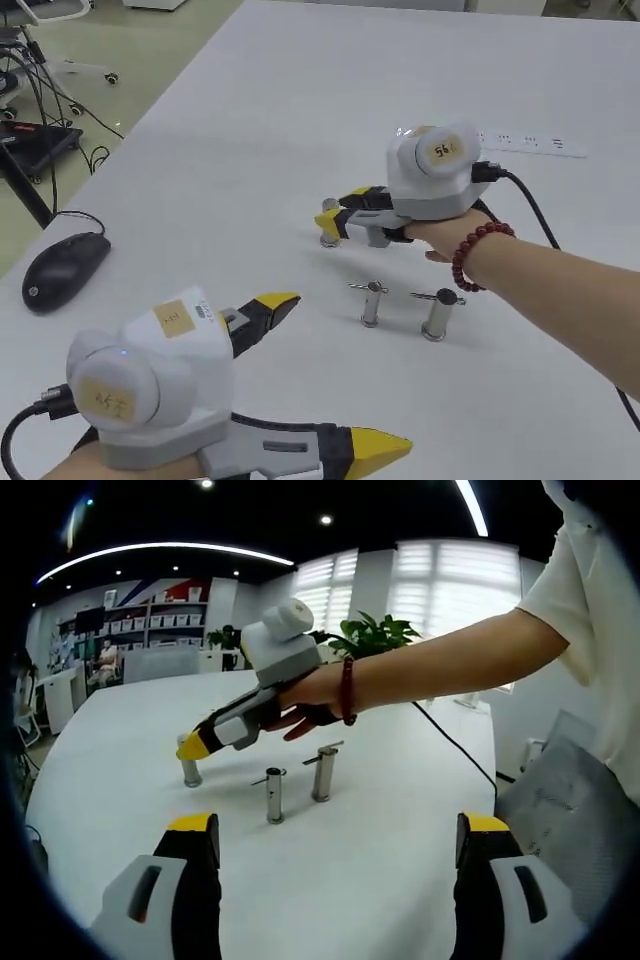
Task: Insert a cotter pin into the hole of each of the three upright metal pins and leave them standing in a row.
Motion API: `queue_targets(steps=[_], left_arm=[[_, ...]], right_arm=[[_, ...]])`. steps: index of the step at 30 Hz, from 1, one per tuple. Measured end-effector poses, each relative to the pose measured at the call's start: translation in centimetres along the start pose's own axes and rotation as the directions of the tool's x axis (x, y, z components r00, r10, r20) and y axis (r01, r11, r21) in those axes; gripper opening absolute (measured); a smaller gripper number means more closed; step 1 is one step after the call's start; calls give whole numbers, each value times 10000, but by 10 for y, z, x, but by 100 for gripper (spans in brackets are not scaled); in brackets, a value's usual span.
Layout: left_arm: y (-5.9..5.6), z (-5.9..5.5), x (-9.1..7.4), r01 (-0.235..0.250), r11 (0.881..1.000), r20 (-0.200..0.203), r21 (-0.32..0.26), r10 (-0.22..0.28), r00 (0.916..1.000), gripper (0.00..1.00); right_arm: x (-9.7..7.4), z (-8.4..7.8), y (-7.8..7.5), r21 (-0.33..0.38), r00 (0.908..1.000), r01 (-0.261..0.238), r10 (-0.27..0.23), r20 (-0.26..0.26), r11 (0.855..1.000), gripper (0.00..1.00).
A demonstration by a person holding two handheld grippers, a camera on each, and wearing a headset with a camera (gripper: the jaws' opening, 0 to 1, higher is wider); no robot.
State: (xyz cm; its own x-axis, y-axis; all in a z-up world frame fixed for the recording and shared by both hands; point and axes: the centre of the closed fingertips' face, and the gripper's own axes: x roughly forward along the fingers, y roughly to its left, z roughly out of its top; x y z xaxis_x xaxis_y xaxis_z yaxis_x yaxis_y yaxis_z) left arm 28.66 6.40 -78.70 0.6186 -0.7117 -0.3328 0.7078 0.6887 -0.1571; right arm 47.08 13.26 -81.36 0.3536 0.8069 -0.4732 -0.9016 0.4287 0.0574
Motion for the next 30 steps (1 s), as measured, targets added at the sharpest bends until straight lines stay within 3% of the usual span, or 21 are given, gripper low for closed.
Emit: queue_targets(steps=[13, 30], left_arm=[[2, -2, 0, 7, 10000, -99, -21, -7, 10000, 96], [2, -4, 0, 82, 9999, -139, -74, -83, 9999, 95]], right_arm=[[6, 1, -1, -250, 9999, 131, -131, -17, 9996, 16], [5, 2, -2, -684, 9997, 185, -195, -144, 9975, 14]])
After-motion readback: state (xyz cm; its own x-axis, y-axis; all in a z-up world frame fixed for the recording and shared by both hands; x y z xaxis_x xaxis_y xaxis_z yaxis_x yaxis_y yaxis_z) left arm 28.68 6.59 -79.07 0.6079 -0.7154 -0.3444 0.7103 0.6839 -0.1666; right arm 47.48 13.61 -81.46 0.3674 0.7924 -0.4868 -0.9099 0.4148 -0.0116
